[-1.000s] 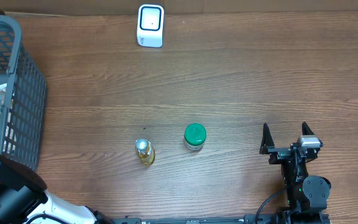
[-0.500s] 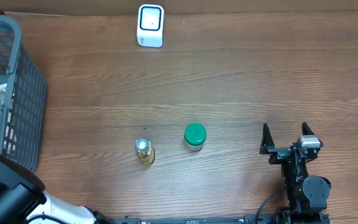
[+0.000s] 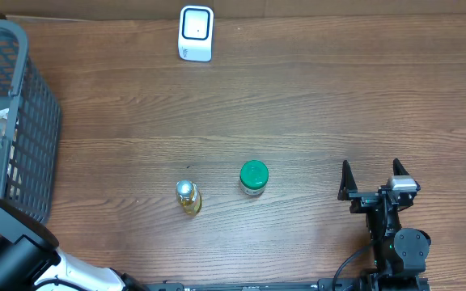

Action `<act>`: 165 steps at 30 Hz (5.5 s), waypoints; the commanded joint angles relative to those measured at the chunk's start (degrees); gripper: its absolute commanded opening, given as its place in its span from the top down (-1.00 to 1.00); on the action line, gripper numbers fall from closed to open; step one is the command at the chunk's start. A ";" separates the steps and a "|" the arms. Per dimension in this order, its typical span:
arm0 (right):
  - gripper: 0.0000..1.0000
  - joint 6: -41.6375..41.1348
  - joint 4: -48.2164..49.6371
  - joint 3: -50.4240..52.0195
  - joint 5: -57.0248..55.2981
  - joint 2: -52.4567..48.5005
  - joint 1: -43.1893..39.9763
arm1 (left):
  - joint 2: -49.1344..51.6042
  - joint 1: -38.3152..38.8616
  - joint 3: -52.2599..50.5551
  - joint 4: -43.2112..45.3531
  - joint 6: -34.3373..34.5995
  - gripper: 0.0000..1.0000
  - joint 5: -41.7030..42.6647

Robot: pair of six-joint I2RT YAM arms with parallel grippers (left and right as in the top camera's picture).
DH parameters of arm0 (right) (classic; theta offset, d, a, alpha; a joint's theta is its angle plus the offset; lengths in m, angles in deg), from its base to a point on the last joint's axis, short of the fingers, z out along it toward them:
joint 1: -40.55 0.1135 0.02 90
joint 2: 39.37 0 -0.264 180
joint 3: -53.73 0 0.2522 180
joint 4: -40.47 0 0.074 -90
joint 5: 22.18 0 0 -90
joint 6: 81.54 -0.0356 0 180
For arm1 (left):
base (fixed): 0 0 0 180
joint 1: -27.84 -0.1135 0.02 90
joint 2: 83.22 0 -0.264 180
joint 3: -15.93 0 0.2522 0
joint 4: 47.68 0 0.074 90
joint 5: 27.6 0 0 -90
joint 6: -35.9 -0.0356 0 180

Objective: Scan the item barcode
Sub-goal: 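Reach the left gripper into the basket and grasp the small green packet, then lift the green packet out and carry it toward the scanner, then lower the green packet beside the yellow bottle and release it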

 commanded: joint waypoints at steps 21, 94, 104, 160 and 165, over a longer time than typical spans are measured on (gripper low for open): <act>-1.00 0.24 0.33 0.59 -0.28 0.26 0.26 | 0.26 -4.57 -7.19 8.39 1.18 -0.46 0.31; -1.00 0.24 0.35 0.59 -0.28 0.26 0.26 | 4.24 -4.57 49.07 -26.47 -21.81 0.07 26.16; -1.00 0.24 0.35 0.59 -0.26 0.26 0.26 | 0.31 -1.53 65.94 -32.09 -28.48 0.18 32.30; -1.00 0.26 0.35 0.59 -0.26 0.26 0.26 | -6.23 62.95 -20.31 6.51 -48.52 -0.12 3.65; -1.00 0.26 0.35 0.59 -0.26 0.26 0.26 | -6.25 62.93 -20.22 6.49 -48.52 -0.76 3.78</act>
